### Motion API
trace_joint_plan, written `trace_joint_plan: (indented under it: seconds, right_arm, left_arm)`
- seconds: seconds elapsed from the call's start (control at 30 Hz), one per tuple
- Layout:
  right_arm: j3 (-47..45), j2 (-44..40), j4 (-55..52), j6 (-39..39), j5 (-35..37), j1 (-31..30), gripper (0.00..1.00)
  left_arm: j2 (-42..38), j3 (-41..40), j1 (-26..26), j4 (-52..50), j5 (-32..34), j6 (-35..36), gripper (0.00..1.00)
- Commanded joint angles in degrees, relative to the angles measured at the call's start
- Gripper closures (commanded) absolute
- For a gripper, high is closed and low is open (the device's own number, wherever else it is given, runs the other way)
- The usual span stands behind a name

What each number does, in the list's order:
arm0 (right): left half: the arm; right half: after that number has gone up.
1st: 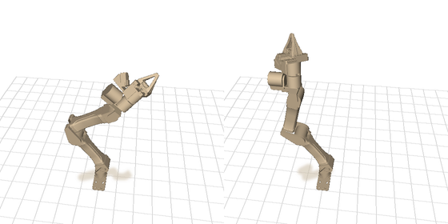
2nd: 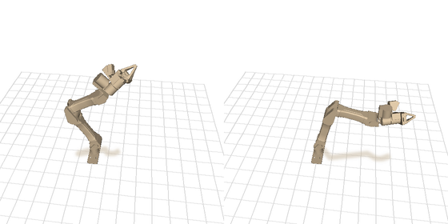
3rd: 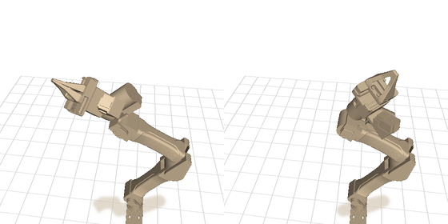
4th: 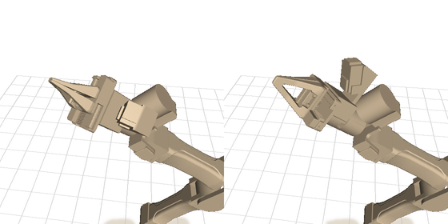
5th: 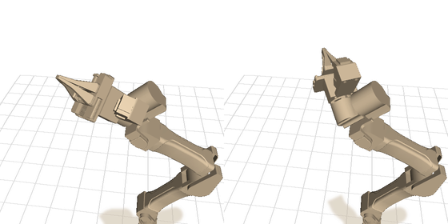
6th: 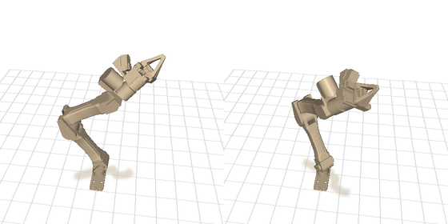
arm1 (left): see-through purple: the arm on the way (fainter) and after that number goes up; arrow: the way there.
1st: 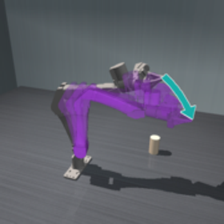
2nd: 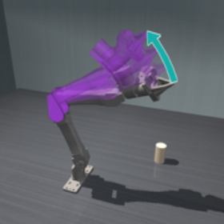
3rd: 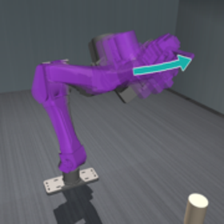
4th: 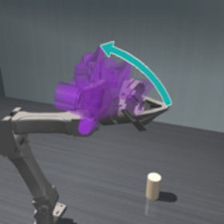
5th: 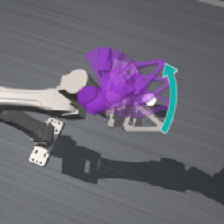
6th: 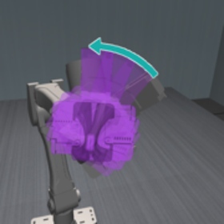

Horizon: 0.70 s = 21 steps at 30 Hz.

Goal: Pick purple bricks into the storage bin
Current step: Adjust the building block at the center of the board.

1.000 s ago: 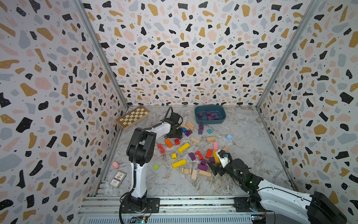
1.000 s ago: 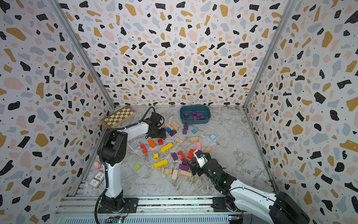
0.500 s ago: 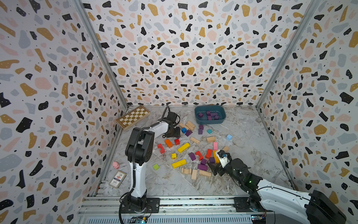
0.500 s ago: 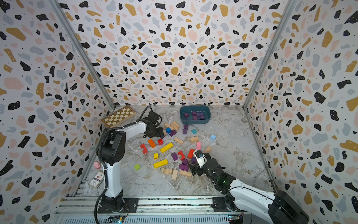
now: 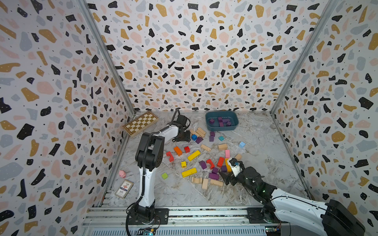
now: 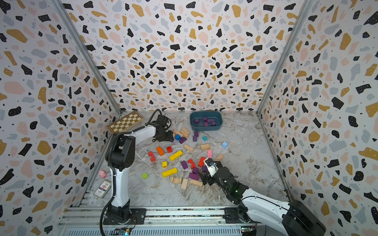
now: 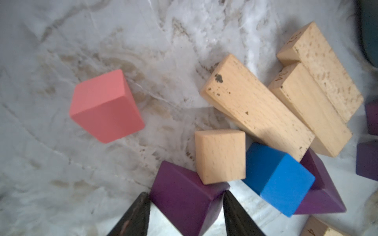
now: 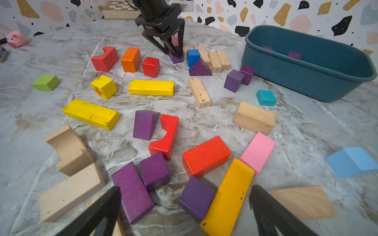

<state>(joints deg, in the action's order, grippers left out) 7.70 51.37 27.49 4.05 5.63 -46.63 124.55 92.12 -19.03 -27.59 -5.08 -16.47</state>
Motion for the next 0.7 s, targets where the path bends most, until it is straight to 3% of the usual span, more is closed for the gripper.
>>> trace_joint_plan:
  seconds: [0.0, 0.27, 0.67]
  right_arm:
    - [2.2, 0.0, 0.2, 0.1, 0.4, -0.2, 0.00]
    - [2.4, 0.4, 0.2, 0.2, 0.3, -0.2, 0.00]
    - [2.6, 0.9, 0.1, 0.1, 0.3, -0.2, 0.00]
  left_arm:
    - [1.0, 2.2, 0.2, -2.6, 0.2, 1.8, 0.44]
    - [-0.6, 2.2, 0.2, -2.9, 0.1, 3.4, 0.25]
    - [2.7, 6.8, 0.2, -4.6, 0.0, 7.2, 0.25]
